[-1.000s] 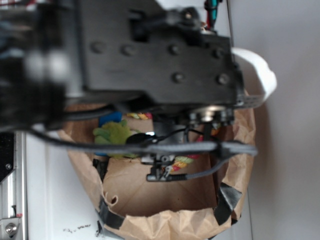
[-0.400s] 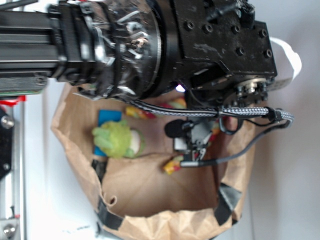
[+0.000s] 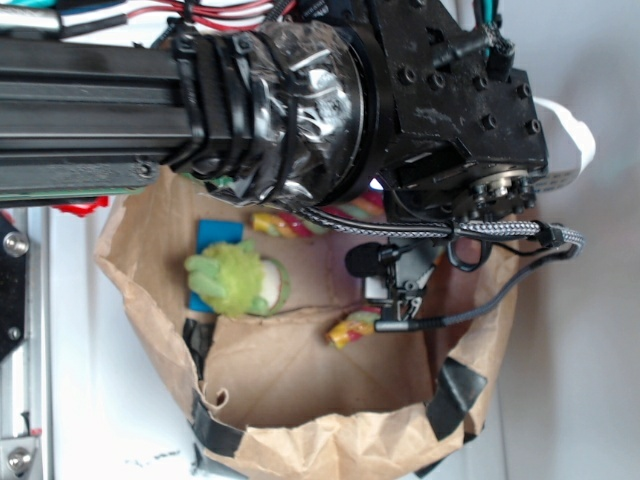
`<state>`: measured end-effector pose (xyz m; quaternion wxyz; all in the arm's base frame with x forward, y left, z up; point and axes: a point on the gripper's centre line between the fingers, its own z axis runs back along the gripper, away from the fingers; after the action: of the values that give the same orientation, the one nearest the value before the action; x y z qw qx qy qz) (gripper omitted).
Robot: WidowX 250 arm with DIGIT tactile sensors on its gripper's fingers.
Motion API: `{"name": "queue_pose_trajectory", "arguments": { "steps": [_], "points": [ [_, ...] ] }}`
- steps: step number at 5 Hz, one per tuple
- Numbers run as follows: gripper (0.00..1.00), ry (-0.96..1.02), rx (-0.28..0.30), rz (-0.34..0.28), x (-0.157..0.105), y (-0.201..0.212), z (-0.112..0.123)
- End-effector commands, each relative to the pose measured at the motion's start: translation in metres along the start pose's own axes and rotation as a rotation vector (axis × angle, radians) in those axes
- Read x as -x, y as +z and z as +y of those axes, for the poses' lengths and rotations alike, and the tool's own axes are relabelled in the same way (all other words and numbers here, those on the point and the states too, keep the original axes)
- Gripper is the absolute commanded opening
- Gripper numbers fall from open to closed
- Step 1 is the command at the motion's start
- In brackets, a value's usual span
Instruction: Grab the multicolored rope.
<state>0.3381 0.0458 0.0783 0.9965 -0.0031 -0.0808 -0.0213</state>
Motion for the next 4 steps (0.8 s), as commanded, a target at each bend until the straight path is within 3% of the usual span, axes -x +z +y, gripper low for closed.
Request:
{"name": "queue_pose_trajectory", "arguments": {
  "steps": [1, 4],
  "points": [
    [1.00, 0.024, -0.018, -0.021, -0.0028, 0.0068, 0.0129],
    [1.00, 0.015, -0.019, 0.001, -0.0014, -0.0030, 0.0058]
  ]
}}
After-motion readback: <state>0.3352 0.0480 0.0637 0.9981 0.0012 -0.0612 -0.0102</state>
